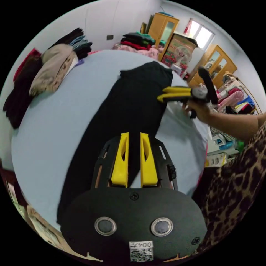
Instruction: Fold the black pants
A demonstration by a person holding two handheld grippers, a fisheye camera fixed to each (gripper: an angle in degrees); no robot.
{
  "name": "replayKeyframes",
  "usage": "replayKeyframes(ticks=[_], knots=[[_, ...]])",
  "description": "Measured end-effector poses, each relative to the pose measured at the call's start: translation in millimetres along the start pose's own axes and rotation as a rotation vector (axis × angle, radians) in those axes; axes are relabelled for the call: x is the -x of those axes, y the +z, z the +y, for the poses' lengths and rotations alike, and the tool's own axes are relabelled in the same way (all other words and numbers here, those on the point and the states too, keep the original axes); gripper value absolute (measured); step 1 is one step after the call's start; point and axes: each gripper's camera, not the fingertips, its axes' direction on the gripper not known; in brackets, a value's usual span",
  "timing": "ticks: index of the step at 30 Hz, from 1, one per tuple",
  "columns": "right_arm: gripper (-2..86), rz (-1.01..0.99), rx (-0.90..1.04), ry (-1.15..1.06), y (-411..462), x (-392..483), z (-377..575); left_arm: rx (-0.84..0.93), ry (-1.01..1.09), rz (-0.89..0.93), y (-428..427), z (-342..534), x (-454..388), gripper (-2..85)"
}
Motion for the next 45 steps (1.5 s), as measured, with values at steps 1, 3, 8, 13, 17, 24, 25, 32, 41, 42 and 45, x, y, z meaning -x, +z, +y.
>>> replayKeyframes(ticks=[1,3,8,13,17,24,25,32,41,42,45], knots=[[15.3,-0.001,-0.001,0.001,-0.4,-0.8,0.9,0.045,-0.042,-0.025,0.0,28.2,-4.3,5.8],[15.2,0.001,0.000,0.000,-1.0,-1.5,2.1,0.102,-0.096,-0.035,-0.2,62.1,-9.2,4.9],[15.2,0.003,0.000,-0.002,-2.6,-3.5,5.2,0.116,-0.192,-0.055,-3.8,110.9,-20.0,2.7],[15.4,0.003,0.000,-0.002,-3.8,-5.0,7.3,0.066,-0.237,-0.064,-4.8,129.7,-30.7,2.1],[15.1,0.004,0.001,-0.001,-4.8,-5.8,8.6,0.047,-0.264,-0.081,-6.4,149.1,-41.4,2.0],[14.9,0.009,0.001,0.005,-6.1,-5.9,9.3,0.025,-0.287,-0.098,-5.3,172.1,-54.7,2.1],[14.9,0.008,0.001,0.005,-6.3,-5.7,9.3,0.020,-0.279,-0.103,-3.9,174.0,-57.7,2.1],[14.9,0.009,0.001,0.005,-7.2,-2.2,7.8,0.064,-0.124,-0.170,22.2,171.9,-84.2,2.4],[15.0,0.014,0.001,0.003,-7.3,7.4,2.6,0.116,-0.025,-0.216,44.3,192.8,-105.8,2.1],[15.0,0.012,0.001,0.003,-7.3,8.0,2.0,0.119,-0.024,-0.215,45.3,194.9,-106.4,2.0],[15.0,0.011,0.002,0.004,-7.0,12.1,-0.8,0.125,-0.023,-0.214,49.2,206.1,-108.6,1.5]])
